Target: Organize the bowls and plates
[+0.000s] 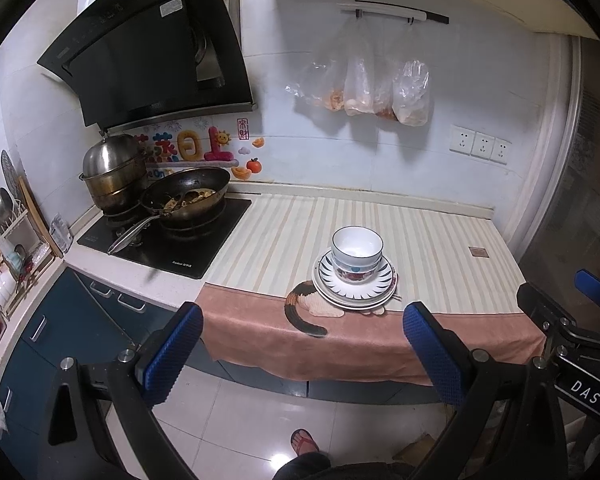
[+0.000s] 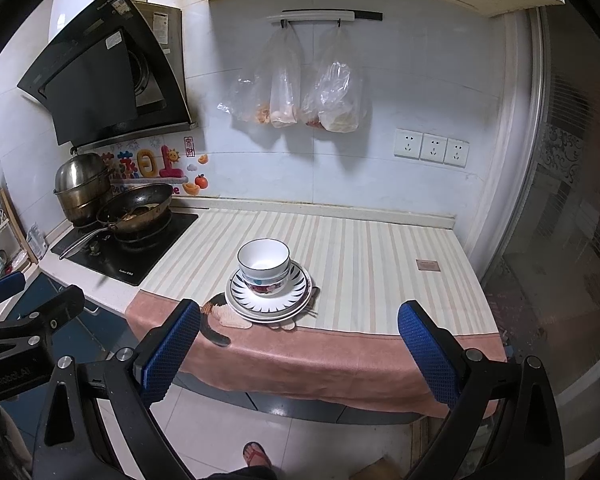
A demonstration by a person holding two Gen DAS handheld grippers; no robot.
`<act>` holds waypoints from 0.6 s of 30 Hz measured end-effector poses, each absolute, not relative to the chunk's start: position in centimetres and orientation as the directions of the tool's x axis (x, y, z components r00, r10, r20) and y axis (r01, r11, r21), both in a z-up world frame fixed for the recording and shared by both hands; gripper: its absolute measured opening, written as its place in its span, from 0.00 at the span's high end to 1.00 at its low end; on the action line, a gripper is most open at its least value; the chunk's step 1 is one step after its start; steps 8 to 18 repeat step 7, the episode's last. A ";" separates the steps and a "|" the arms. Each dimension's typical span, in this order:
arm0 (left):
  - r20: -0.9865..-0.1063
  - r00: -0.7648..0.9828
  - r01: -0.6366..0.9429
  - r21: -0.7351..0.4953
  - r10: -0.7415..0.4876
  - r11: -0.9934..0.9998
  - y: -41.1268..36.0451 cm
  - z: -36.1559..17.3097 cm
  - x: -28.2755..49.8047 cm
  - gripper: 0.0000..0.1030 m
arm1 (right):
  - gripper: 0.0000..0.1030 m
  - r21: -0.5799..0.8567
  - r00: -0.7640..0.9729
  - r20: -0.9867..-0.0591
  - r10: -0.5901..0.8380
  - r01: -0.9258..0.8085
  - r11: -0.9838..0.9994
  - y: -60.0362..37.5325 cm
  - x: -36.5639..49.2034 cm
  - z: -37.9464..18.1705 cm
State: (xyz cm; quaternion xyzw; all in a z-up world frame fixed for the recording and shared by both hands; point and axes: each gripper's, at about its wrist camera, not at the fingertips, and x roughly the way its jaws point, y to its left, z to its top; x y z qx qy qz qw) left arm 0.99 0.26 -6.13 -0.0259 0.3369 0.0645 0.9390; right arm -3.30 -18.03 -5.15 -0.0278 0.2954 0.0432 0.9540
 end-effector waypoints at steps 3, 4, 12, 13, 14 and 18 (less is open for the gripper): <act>-0.637 0.764 -0.139 -0.006 0.103 0.990 0.2 -6.1 1.0 0.00 | 0.02 -0.029 0.821 -0.567 0.065 -0.099 0.995 -18.1 -3.2 -5.2; -0.638 0.763 -0.140 -0.006 0.104 0.990 0.3 -6.1 1.0 0.00 | 0.02 -0.029 0.821 -0.568 0.067 -0.101 0.995 -18.1 -3.2 -5.1; -0.637 0.763 -0.141 -0.007 0.104 0.990 0.3 -6.2 1.1 0.00 | 0.02 -0.030 0.821 -0.567 0.065 -0.099 0.995 -18.0 -3.2 -5.1; -0.637 0.763 -0.141 -0.007 0.104 0.990 0.3 -6.2 1.1 0.00 | 0.02 -0.030 0.821 -0.567 0.065 -0.099 0.995 -18.0 -3.2 -5.1; -0.637 0.763 -0.141 -0.007 0.104 0.990 0.3 -6.2 1.1 0.00 | 0.02 -0.030 0.821 -0.567 0.065 -0.099 0.995 -18.0 -3.2 -5.1; -0.637 0.763 -0.141 -0.007 0.104 0.990 0.3 -6.2 1.1 0.00 | 0.02 -0.030 0.821 -0.567 0.065 -0.099 0.995 -18.0 -3.2 -5.1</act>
